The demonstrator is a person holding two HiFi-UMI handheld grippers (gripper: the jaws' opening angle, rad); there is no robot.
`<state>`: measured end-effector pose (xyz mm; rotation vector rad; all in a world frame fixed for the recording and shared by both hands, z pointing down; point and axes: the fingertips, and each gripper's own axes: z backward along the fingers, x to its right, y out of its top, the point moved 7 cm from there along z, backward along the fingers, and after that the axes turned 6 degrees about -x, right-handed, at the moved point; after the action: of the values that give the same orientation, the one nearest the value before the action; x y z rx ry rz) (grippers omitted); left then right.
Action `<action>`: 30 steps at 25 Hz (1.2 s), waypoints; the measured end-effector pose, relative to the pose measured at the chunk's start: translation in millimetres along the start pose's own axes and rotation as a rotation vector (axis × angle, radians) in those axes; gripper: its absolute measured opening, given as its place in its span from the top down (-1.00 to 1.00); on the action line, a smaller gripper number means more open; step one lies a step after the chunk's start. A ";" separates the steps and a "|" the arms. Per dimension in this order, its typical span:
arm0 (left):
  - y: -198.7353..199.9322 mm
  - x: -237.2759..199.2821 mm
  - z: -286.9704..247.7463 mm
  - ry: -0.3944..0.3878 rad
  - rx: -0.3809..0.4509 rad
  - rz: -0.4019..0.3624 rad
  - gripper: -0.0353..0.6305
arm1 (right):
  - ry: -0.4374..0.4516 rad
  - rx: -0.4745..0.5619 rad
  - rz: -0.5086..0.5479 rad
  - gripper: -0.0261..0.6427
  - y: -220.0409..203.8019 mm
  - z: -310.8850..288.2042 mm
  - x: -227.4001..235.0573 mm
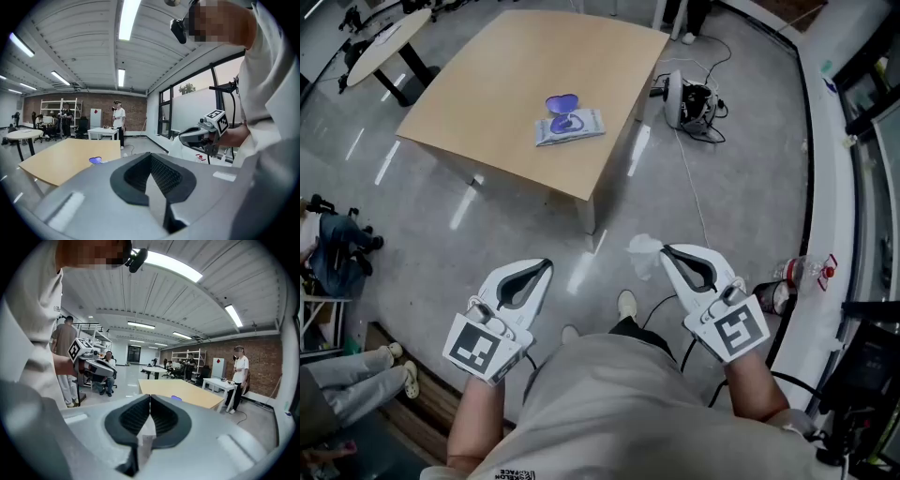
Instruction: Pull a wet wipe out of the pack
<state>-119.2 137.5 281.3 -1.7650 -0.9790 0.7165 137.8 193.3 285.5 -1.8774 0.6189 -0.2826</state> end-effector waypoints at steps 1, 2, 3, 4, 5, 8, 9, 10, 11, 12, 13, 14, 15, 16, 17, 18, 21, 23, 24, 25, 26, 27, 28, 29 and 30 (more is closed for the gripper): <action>-2.9 -1.4 13.2 -0.003 0.007 0.001 0.88 | -0.007 -0.004 0.016 0.91 4.9 0.1 -14.7; -7.2 -2.5 28.2 -0.008 0.012 0.001 0.88 | -0.014 -0.006 0.029 0.91 9.8 -0.3 -31.7; -12.4 -3.5 43.5 -0.011 0.014 -0.001 0.88 | -0.018 -0.004 0.038 0.91 14.4 -0.9 -49.6; -17.7 -4.5 57.7 -0.010 0.013 -0.005 0.88 | -0.018 0.000 0.039 0.91 18.4 -1.1 -66.7; -23.0 -5.3 70.1 -0.009 0.010 -0.010 0.88 | -0.017 0.006 0.036 0.91 21.6 -0.8 -82.0; -38.1 -4.7 98.4 -0.028 0.006 -0.028 0.88 | -0.032 0.017 0.046 0.91 26.7 1.9 -118.6; -42.3 -5.2 106.4 -0.034 0.005 -0.033 0.88 | -0.041 0.016 0.059 0.90 27.5 2.5 -129.8; -45.7 -6.6 114.3 -0.033 0.000 -0.039 0.88 | -0.048 0.012 0.067 0.91 28.2 2.8 -141.0; -48.6 -7.5 122.3 -0.029 -0.006 -0.041 0.88 | -0.050 0.008 0.067 0.91 29.0 3.2 -152.0; -51.0 -6.8 130.0 -0.030 -0.008 -0.039 0.88 | -0.048 0.008 0.060 0.91 30.0 4.3 -162.3; -52.9 -3.9 137.0 -0.039 -0.003 -0.037 0.88 | -0.045 0.012 0.054 0.91 31.5 6.9 -171.3; -54.0 0.6 142.6 -0.052 0.003 -0.037 0.88 | -0.046 0.018 0.052 0.90 33.1 11.0 -179.2; -55.0 5.5 147.0 -0.066 0.011 -0.040 0.88 | -0.049 0.021 0.051 0.91 34.0 15.5 -186.0; -56.2 8.8 150.4 -0.076 0.017 -0.046 0.88 | -0.053 0.019 0.049 0.91 34.1 18.6 -192.0; -57.7 9.6 152.7 -0.082 0.023 -0.054 0.88 | -0.057 0.014 0.050 0.91 33.6 19.1 -197.0; -59.5 8.1 154.0 -0.085 0.029 -0.061 0.88 | -0.060 0.011 0.054 0.91 33.3 17.5 -201.2; -63.7 3.8 153.4 -0.106 0.044 -0.076 0.88 | -0.079 0.013 0.065 0.91 33.6 14.9 -210.4; -65.2 6.6 153.6 -0.128 0.039 -0.077 0.88 | -0.088 0.009 0.066 0.91 34.4 18.4 -216.1; -65.5 8.4 154.0 -0.134 0.034 -0.077 0.88 | -0.089 0.010 0.069 0.91 34.9 20.0 -218.3; -65.5 10.1 154.0 -0.139 0.031 -0.079 0.88 | -0.089 0.012 0.073 0.91 35.2 21.5 -219.8; -65.3 12.2 153.4 -0.144 0.028 -0.082 0.88 | -0.090 0.013 0.075 0.91 34.9 23.3 -220.9; -65.1 14.6 152.4 -0.150 0.027 -0.086 0.88 | -0.093 0.011 0.075 0.91 34.1 25.7 -221.6; -65.0 17.2 151.2 -0.157 0.026 -0.090 0.88 | -0.098 0.008 0.073 0.91 32.9 28.3 -222.4; -65.0 19.3 149.9 -0.164 0.026 -0.093 0.88 | -0.103 0.005 0.072 0.91 31.9 30.4 -223.2; -65.2 20.2 148.3 -0.172 0.027 -0.095 0.88 | -0.108 0.003 0.071 0.91 31.3 31.5 -223.8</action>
<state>-248.5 237.1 286.5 -1.6423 -1.1555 0.8272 -43.3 330.6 265.7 -1.8504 0.6096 -0.1344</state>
